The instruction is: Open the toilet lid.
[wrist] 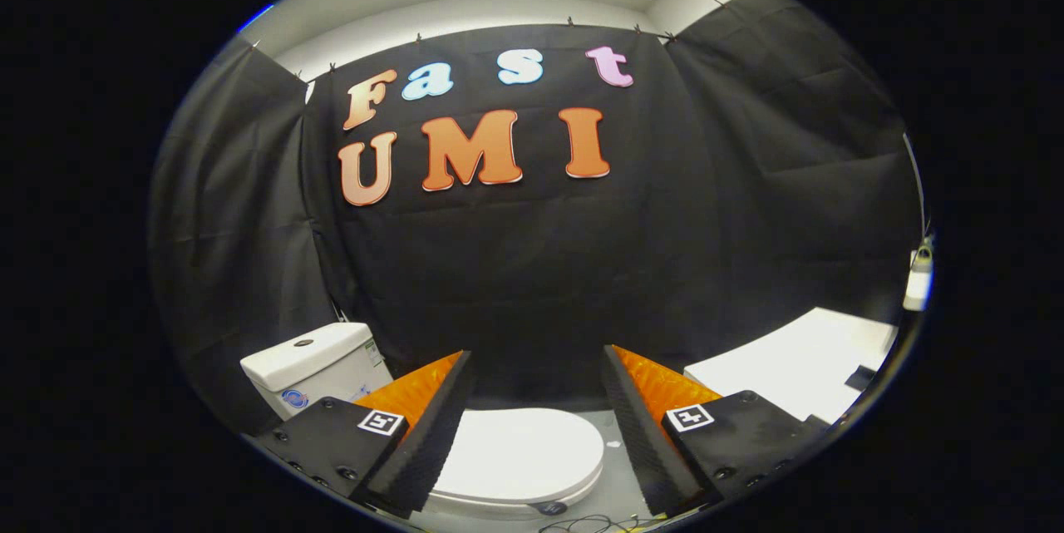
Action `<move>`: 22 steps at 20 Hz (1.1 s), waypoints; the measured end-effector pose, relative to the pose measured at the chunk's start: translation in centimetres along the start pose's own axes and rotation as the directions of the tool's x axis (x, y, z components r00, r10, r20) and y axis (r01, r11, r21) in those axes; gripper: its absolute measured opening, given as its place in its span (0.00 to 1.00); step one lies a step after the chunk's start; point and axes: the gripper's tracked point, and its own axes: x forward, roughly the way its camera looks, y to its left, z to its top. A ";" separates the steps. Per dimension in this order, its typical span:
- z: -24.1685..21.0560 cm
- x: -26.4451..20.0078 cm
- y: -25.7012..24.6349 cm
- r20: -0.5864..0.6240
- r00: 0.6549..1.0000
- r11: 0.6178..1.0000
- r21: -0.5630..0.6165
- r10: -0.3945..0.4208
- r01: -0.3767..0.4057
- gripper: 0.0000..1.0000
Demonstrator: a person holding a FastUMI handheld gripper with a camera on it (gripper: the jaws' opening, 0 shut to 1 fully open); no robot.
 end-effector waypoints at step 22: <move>-37.0 3.0 -7.9 -0.479 0.874 0.888 0.433 0.083 0.153 0.99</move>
